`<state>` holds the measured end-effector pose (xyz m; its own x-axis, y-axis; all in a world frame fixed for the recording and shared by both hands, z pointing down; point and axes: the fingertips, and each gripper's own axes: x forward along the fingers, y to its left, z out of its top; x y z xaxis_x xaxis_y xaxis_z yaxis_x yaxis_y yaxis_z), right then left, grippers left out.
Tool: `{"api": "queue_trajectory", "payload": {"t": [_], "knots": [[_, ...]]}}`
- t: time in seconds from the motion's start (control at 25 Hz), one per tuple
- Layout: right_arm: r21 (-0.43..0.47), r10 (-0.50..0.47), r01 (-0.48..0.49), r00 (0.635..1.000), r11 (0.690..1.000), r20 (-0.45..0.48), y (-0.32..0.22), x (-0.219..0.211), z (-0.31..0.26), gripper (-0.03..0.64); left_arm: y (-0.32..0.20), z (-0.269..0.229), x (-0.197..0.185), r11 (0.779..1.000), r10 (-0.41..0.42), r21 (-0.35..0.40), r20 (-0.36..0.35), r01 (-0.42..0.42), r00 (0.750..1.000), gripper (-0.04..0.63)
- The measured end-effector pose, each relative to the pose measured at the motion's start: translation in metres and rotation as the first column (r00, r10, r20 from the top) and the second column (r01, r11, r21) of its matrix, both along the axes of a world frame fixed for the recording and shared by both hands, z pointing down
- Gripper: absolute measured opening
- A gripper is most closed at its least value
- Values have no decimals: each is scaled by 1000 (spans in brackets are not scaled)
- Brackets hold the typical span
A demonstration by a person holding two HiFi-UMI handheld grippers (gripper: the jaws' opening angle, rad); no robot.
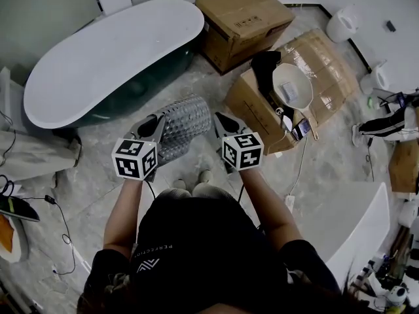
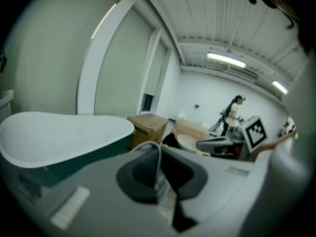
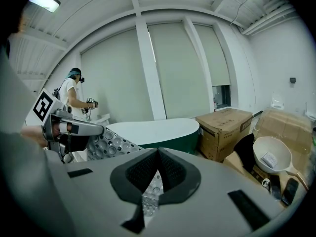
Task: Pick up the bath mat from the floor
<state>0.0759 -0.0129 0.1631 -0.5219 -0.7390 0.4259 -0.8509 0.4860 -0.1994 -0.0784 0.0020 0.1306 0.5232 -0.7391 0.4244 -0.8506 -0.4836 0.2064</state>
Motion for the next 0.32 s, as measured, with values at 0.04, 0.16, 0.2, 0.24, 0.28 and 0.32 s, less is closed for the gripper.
{"api": "queue_trajectory", "payload": {"t": [0.04, 0.16, 0.2, 0.24, 0.28, 0.32], "knots": [[-1, 1, -1, 1000, 1000, 1, 0, 1, 1, -2, -1, 0, 1, 1000, 0, -1, 0, 0, 1000, 17], [-3, -2, 2, 1000, 1000, -1, 0, 1, 2, -2, -1, 1, 2, 1000, -2, -2, -4, 2, 1000, 17], [-5, -3, 3, 1000, 1000, -1, 0, 2, 2, -2, -1, 1, 3, 1000, -4, -3, -6, 4, 1000, 17], [-6, -4, 4, 1000, 1000, -1, 0, 2, 2, -2, 0, 1, 3, 1000, -6, -3, -7, 6, 1000, 17], [-7, -5, 5, 1000, 1000, -1, 0, 3, 3, -2, 0, 1, 3, 1000, -8, -3, -8, 8, 1000, 17], [-9, -5, 5, 1000, 1000, -1, 0, 4, 3, -2, 0, 2, 4, 1000, -10, -3, -9, 10, 1000, 17]]}}
